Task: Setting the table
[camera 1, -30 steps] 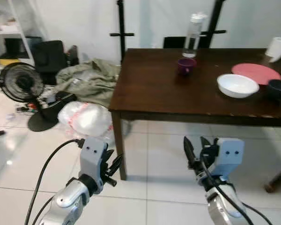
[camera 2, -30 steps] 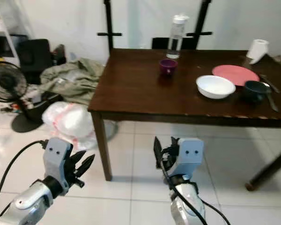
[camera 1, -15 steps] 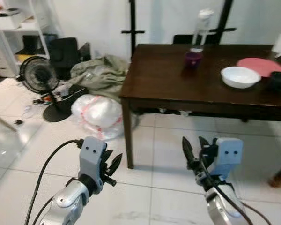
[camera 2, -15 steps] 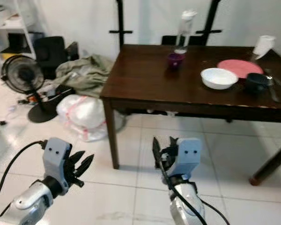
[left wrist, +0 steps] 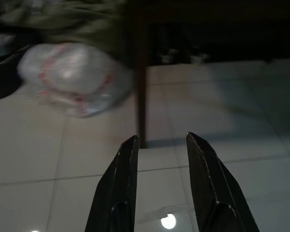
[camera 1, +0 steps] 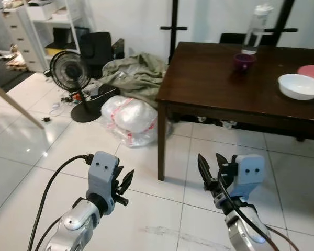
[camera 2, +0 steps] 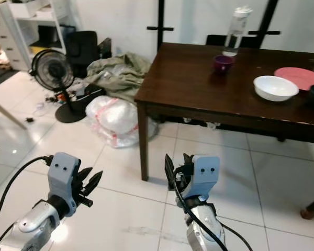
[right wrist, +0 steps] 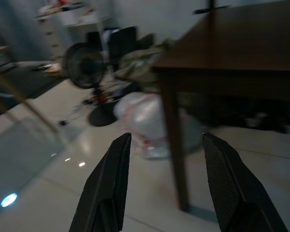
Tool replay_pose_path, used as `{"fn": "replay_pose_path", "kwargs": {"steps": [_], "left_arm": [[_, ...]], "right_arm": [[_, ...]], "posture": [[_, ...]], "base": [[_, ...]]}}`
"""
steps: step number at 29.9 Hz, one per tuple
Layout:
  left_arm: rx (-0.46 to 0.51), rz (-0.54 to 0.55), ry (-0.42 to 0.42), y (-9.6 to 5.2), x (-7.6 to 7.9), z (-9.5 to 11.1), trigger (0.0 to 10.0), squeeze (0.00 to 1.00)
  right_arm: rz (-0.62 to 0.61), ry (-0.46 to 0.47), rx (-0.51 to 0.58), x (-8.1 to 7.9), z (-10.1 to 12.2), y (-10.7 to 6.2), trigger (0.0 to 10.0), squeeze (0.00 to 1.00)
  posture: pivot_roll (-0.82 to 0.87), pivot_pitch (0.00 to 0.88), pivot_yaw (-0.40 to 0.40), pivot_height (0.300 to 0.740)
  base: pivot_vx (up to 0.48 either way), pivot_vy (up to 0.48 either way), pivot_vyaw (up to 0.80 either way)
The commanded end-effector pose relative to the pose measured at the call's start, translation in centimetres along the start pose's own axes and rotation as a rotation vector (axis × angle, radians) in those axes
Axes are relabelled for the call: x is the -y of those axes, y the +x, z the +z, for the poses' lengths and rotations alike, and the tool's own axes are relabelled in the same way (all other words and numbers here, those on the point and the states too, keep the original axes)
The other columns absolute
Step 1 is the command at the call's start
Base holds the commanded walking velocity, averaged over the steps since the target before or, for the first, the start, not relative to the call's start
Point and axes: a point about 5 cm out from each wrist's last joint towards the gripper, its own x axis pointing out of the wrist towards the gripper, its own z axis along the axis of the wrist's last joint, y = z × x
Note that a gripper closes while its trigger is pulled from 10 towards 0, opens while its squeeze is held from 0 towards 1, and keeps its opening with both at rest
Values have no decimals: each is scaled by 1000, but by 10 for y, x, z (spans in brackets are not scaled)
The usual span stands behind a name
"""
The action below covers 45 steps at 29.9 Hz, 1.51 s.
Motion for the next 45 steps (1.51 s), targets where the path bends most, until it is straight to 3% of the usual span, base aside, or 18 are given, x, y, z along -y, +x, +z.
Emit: {"fn": "replay_pose_path", "kwargs": {"steps": [1,35,45], "left_arm": [[-40,57,21,-3,-6,-10,10000,0],[-3,343,92,3,-30,-6,10000,0],[-14,446,98,6,-42,-7,10000,0]], "right_arm": [[20,10,-12,-5,-2,-2,10000,0],[20,2,9,-4,3,2,10000,0],[34,1,11,-7,2,3,10000,0]], "posture": [[28,95,101,740],[38,94,90,740],[36,90,91,740]], "base": [[0,0,788],[0,0,787],[396,0,315]]}}
